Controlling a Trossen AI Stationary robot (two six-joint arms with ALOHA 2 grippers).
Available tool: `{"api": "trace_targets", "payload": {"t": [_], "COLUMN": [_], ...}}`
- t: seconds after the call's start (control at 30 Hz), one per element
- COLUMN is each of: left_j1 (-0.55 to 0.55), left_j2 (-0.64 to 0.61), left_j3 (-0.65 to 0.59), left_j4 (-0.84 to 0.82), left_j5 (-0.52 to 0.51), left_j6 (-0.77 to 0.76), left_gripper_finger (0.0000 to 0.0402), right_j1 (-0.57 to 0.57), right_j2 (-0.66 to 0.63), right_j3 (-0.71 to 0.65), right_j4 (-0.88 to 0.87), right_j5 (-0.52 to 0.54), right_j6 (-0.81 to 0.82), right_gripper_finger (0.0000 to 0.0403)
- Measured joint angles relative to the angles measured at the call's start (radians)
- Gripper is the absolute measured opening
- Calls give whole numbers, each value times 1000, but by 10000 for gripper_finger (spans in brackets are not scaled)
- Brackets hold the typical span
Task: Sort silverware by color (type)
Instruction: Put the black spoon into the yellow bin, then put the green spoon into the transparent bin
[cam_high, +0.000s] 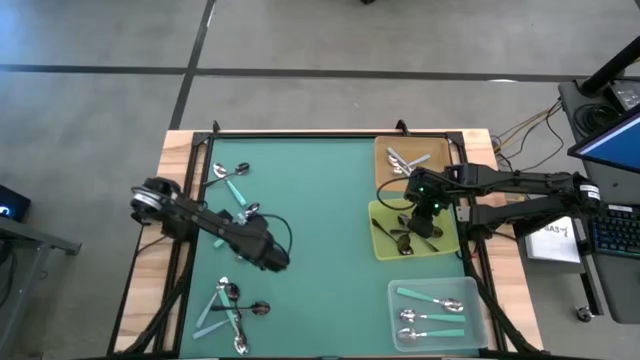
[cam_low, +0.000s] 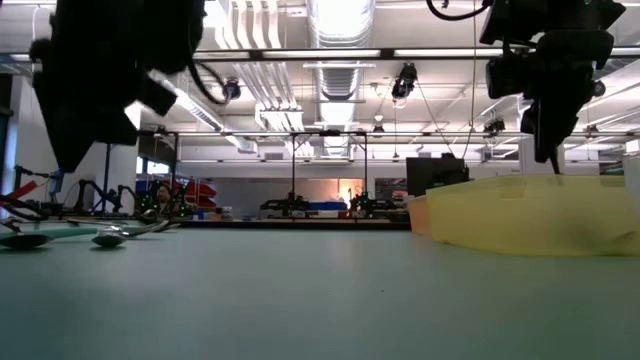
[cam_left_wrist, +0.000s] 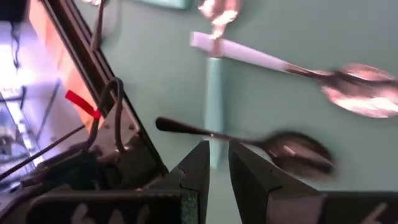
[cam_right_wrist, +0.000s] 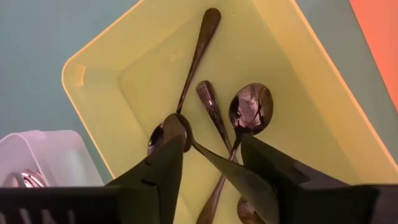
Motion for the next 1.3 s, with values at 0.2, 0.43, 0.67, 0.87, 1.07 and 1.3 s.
{"api": "trace_targets", "payload": {"t": [0.2,0.43,0.67,0.87,1.07,1.3], "left_j1": [98,180,211,212,212,214], "left_j2": [-169,-340,-417,-413,-390,-353], "left_j3": [-231,-451,-553,-554,-553,-552], "left_j4": [251,438,581,576,598,660], "left_j5": [7,6,1,-30,-36,-54], "left_j6": [39,54,78,104,166,183], "left_gripper_finger": [44,44,44,44,56,96], "right_j1": [0,0,0,0,0,0], "right_j2": [0,0,21,37,37,39], "right_j3": [0,0,64,196,365,540], "right_j4": [-17,-89,-218,-270,-273,-285], "right_j5": [0,16,48,79,83,87], "right_j6": [23,23,31,29,23,22], "right_gripper_finger": [170,180,180,180,180,180]}}
